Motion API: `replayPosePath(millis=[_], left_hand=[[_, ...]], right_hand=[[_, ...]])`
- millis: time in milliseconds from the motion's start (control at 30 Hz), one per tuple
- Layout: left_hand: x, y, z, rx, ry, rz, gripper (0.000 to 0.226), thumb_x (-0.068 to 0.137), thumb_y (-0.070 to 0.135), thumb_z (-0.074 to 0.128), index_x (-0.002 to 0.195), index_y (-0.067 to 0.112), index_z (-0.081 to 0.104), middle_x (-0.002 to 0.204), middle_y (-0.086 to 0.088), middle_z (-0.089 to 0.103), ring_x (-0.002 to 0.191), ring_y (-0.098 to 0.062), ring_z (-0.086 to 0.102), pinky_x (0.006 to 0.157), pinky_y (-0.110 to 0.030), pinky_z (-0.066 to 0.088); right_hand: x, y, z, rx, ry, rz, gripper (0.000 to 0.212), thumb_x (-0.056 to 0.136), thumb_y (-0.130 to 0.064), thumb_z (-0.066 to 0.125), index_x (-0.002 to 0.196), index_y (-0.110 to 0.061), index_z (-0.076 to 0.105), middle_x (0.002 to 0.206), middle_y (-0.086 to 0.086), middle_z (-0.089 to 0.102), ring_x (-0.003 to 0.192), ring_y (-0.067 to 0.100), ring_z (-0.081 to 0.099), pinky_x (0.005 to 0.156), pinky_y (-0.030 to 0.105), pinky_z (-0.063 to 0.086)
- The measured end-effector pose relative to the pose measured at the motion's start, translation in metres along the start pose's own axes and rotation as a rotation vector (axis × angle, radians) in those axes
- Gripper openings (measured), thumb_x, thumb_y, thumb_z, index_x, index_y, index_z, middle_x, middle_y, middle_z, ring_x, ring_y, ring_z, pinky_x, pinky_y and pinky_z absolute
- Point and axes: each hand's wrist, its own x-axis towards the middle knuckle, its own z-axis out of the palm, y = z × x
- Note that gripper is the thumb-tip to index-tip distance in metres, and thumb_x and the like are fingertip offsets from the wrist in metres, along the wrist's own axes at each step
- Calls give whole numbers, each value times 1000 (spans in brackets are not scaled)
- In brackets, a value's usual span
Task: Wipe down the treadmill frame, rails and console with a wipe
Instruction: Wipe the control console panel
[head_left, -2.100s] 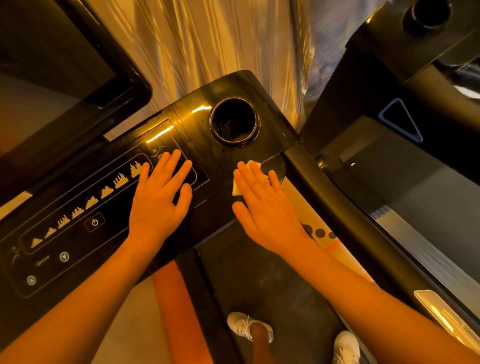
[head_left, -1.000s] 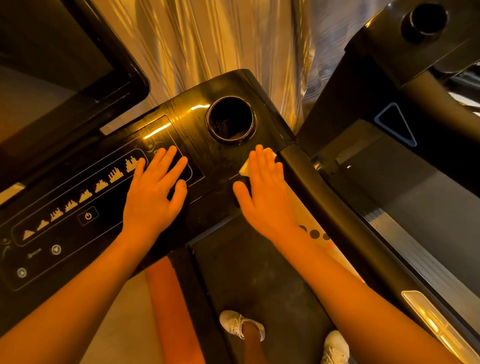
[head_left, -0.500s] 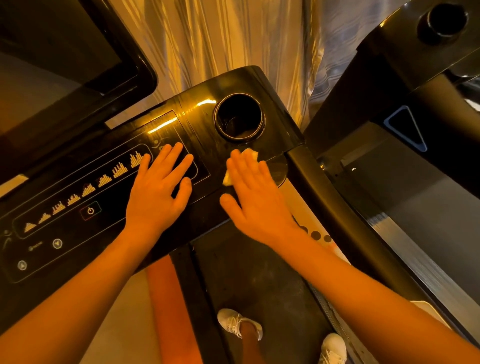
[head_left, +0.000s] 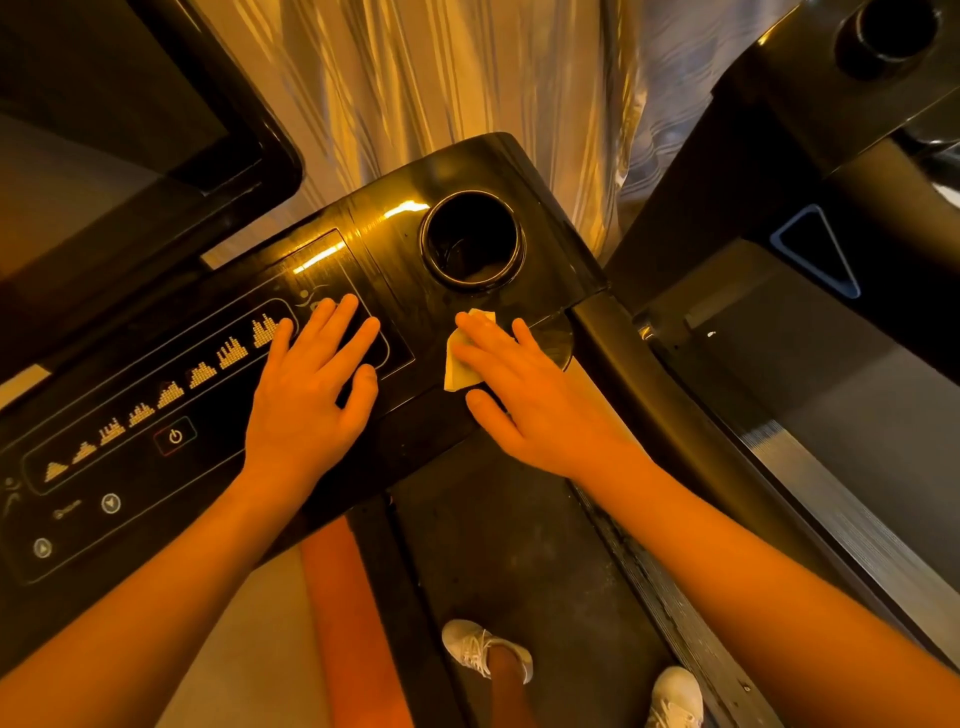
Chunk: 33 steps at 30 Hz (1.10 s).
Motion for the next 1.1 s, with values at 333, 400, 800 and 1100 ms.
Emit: replayPosePath(millis=[333,400,800,1100], left_hand=[[-1,-1,0,1,-6,4,47,103,30,45,148,18,49,159,-5,38,151,-23,27,124,-53,18],[0,-1,0,0,-7,2,47,103,30,45,148,18,50,159,-6,38,151,-24,28,124,-54,18],[0,1,-1,2,-16,1,48,103,32,42,148,17,49,159,-6,37,152,-24,27,124,-54,18],[0,-1,0,15,-18,6,48,103,30,43,149,17,48,160,-6,36,152,-22,25,125,-52,16]], right_hand=[[0,-15,12,-206,104,291,71,106,-51,22,162,-9,15,170,10,10,157,23,-6,125,39,-14],[0,-24,16,-217,41,223,77,106,-56,23,163,-7,10,171,12,3,157,23,-9,123,32,-19],[1,-5,-8,-280,-34,193,82,106,-60,28,163,-5,9,171,15,6,158,28,-1,127,39,-6],[15,-10,-5,-163,51,380,82,103,-61,19,163,-5,9,171,16,6,158,30,-1,127,41,-3]])
